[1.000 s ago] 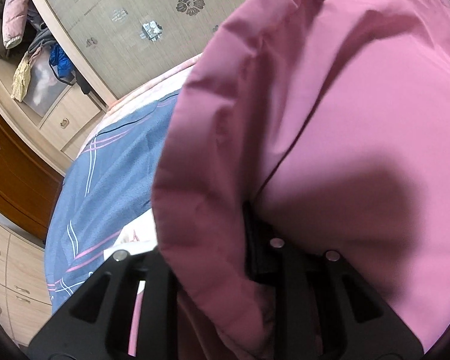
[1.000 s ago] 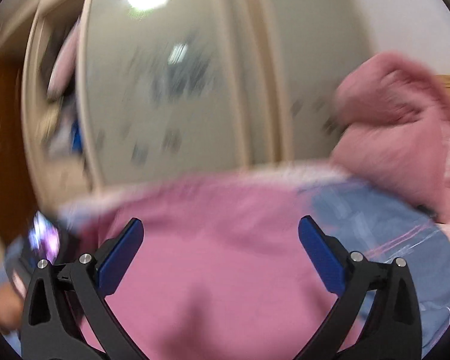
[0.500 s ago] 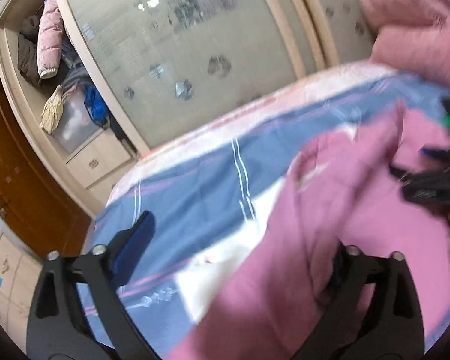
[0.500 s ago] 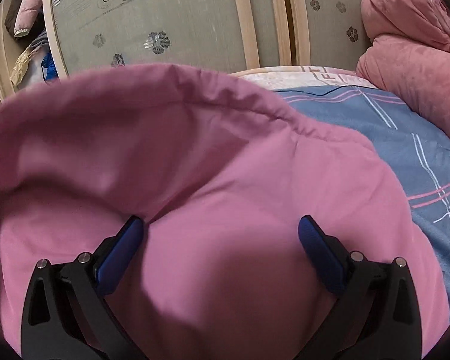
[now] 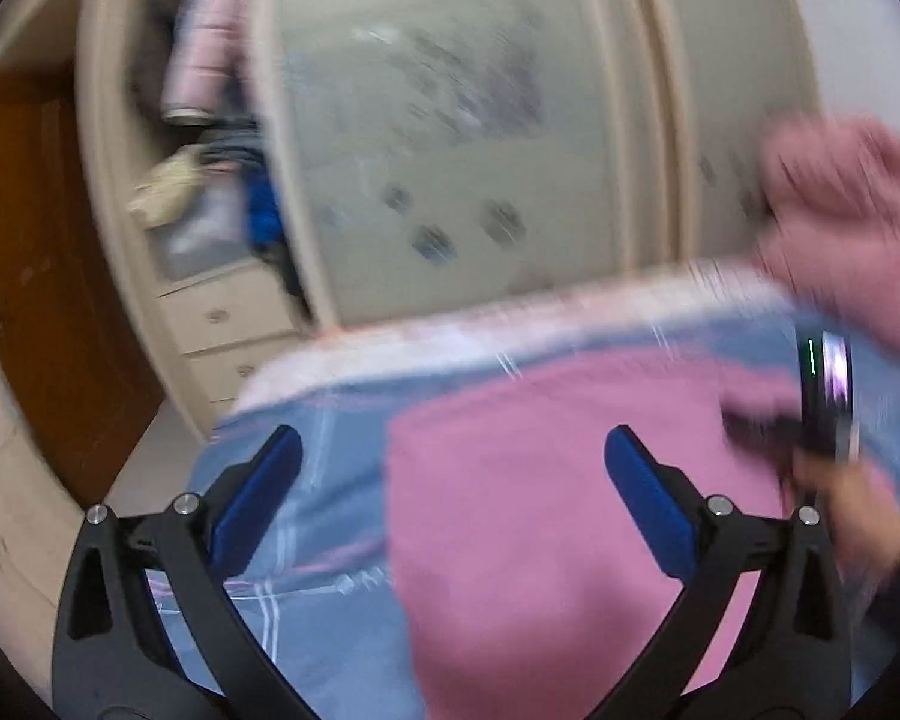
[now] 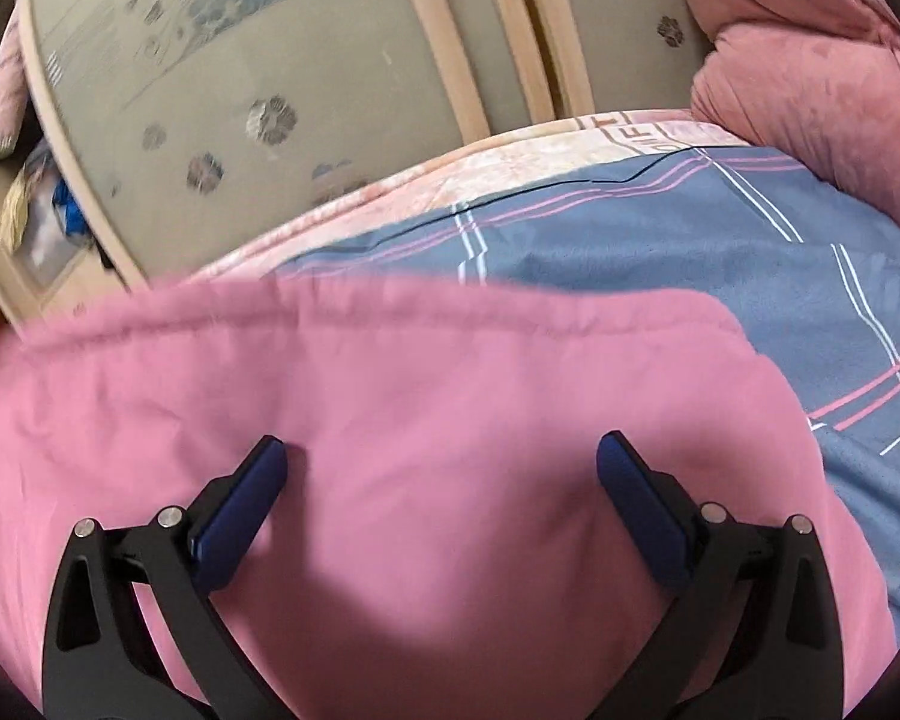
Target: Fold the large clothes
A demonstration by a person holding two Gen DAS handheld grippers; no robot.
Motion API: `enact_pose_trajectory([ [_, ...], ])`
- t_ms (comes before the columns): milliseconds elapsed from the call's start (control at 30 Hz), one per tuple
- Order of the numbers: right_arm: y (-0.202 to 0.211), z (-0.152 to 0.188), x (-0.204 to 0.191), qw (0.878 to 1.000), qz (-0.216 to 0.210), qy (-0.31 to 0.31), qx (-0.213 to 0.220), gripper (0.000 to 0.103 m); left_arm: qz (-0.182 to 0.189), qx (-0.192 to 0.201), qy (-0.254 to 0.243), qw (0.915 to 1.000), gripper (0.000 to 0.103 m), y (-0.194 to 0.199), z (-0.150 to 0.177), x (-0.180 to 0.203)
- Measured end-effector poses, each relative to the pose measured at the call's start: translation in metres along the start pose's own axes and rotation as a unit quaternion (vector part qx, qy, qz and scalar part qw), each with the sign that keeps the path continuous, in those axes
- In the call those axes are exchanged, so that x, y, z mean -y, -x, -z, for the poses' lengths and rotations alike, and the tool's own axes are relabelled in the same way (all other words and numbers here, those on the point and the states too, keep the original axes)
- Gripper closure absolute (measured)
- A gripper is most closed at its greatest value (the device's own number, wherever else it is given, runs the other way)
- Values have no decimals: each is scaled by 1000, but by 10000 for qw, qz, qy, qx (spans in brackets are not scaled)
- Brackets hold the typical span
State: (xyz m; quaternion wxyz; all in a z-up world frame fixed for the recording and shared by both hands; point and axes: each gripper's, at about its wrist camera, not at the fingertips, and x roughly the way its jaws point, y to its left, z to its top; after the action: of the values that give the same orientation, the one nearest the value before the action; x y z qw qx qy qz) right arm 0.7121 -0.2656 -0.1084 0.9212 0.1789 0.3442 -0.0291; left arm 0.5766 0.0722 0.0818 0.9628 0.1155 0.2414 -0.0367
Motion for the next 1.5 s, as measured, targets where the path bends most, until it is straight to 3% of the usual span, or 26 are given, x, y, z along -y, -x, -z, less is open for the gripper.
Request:
enact_pose_trajectory([
  [100, -4, 4, 11, 9996, -121, -253, 42, 1, 143, -518, -511, 9972, 2, -59, 26, 48],
  [233, -5, 10, 21, 9984, -429, -334, 130, 1, -5, -1179, -283, 9926, 2, -162, 71, 65],
  [300, -5, 10, 27, 9971, -591, -459, 169, 1, 116, -887, 234, 9957, 2, -179, 88, 54],
  [367, -8, 12, 30, 9960, -693, -529, 194, 1, -60, -736, 790, 9941, 2, -187, 98, 40],
  [433, -13, 14, 36, 9938, -876, -663, 186, 1, 49, -631, 974, 9932, 2, -187, 104, 36],
  [533, -17, 18, 45, 9890, -1153, -907, 182, 1, 74, -271, 1378, 9901, 2, -167, 115, 23],
  [667, 6, 25, 57, 9807, -1522, -1109, 534, 1, -769, -6, 2005, 9767, 2, -134, 136, 1],
  [767, 60, 48, 69, 9773, -1411, -1117, 1117, 1, -1230, 548, 1730, 9757, 2, -76, 159, 17],
  [833, 107, 88, 70, 9780, -1427, -505, 1434, 1, -1501, 994, 1368, 9741, 2, -37, 184, 37],
  [900, 140, 131, 72, 9804, -1321, 41, 1458, 1, -2038, 1785, 1403, 9523, 2, 23, 201, 44],
  [933, 168, 151, 87, 9780, -1446, -235, 1483, 1, -2353, 2060, 1505, 9379, 2, 51, 209, 47],
  [967, 184, 159, 97, 9789, -1361, -445, 1455, 1, -2371, 2083, 1591, 9355, 2, 65, 217, 46],
  [1000, 195, 165, 101, 9848, -1089, -512, 1253, 1, -2198, 2022, 1760, 9380, 2, 84, 231, 47],
  [1067, 202, 180, 103, 9956, -771, -297, 431, 1, -2087, 1881, 1781, 9431, 2, 104, 237, 50],
  [1133, 214, 201, 100, 9991, -422, -38, -52, 1, -1750, 1473, 1662, 9592, 2, 116, 238, 53],
  [1233, 251, 223, 88, 9995, -51, 314, -10, 1, -1052, 606, 1609, 9795, 2, 135, 256, 69],
  [1333, 283, 248, 68, 9964, -72, 847, 32, 1, -546, -339, 1400, 9881, 2, 156, 273, 106],
  [1433, 317, 274, 53, 9942, -252, 1045, 43, 1, -187, -560, 1013, 9931, 2, 192, 289, 138],
  [1500, 337, 289, 48, 9926, -275, 1174, 154, 1, -220, -589, 745, 9952, 2, 219, 295, 152],
])
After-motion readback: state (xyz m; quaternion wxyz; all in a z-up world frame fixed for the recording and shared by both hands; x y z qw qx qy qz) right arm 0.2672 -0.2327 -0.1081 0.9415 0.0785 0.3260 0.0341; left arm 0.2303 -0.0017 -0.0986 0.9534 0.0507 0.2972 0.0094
